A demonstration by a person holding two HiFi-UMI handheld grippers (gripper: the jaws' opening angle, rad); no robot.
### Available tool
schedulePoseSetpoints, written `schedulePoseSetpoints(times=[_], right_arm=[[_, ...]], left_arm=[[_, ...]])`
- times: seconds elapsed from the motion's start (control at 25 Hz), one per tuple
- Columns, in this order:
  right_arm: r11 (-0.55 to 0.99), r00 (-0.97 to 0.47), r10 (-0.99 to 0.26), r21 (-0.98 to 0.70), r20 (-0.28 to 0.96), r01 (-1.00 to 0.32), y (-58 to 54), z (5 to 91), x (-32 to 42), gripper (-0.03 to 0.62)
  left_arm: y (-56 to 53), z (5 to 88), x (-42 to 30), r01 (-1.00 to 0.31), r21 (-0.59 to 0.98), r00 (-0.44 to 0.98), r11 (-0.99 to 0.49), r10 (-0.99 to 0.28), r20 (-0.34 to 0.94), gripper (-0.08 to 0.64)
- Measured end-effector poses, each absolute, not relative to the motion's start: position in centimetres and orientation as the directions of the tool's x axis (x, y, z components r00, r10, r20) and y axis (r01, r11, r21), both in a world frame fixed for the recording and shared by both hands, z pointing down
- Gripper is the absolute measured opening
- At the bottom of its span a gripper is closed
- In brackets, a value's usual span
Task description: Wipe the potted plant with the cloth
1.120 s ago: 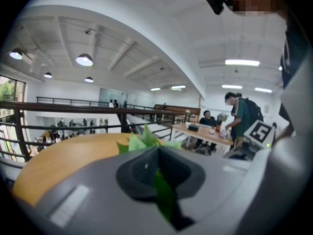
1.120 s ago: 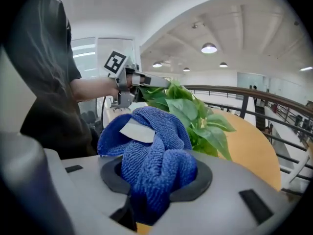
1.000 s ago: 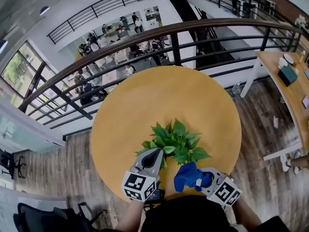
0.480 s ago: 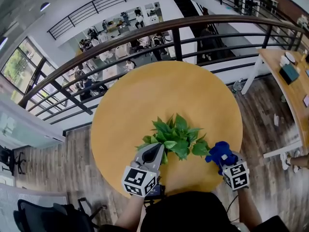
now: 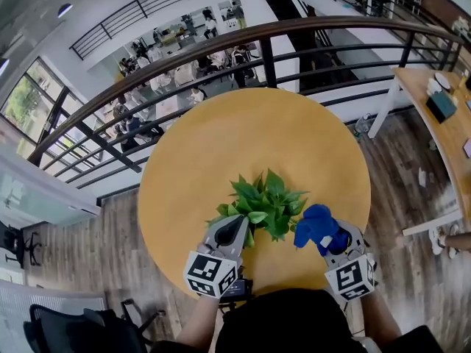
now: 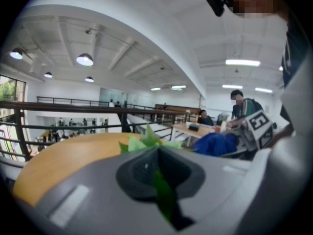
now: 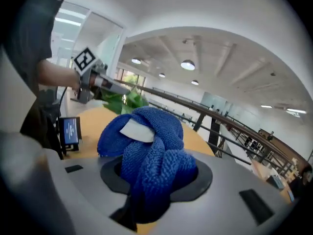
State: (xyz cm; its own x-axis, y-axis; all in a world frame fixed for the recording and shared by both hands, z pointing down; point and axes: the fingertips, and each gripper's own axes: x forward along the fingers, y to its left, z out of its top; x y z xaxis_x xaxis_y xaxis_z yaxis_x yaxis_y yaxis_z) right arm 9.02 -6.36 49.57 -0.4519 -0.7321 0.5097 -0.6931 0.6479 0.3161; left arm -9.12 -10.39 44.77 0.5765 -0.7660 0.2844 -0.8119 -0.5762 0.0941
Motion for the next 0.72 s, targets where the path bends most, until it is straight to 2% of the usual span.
schedulePoseSetpoints(times=[0.2,0.32,0.4,0.56,0.64,0.72], right_arm=[[0.584,-0.266,-0.636,0.225,0.724,-0.78,-6.2,57.3,15.4,0.156],[0.521,-0.171,-0.615,0.234,0.77,-0.821,-6.6,58.9,19.1,0.156],[0.479,-0.155,-0.677,0.271,0.719,-0.835,-8.2,56.8,19.9,0.156],[0.436,-0.26,-0.853,0.344,0.452,-0.832,-12.8,47.0,16.2,0.156],[0.487,-0.357,-0.857,0.361,0.371,-0.795,-13.8,43.8,12.4,0.156],[0.569,-0.437,-0.814,0.377,0.382,-0.731,-14.2,44.0,8.7,0.156]], left_arm=[[-10.4,44.5,-9.2,-0.813,0.098,0.576,-0.573,-0.769,0.279,0.001],[-10.3,44.5,-9.1,-0.811,0.102,0.58,-0.576,-0.767,0.275,0.001],[-10.3,44.7,-9.0,-0.809,0.105,0.583,-0.579,-0.765,0.274,0.002],[-10.5,44.9,-9.0,-0.806,0.111,0.587,-0.581,-0.764,0.269,0.001],[-10.4,44.7,-9.0,-0.805,0.112,0.588,-0.582,-0.763,0.269,0.001],[-10.3,44.6,-9.1,-0.807,0.114,0.587,-0.58,-0.763,0.271,0.002]])
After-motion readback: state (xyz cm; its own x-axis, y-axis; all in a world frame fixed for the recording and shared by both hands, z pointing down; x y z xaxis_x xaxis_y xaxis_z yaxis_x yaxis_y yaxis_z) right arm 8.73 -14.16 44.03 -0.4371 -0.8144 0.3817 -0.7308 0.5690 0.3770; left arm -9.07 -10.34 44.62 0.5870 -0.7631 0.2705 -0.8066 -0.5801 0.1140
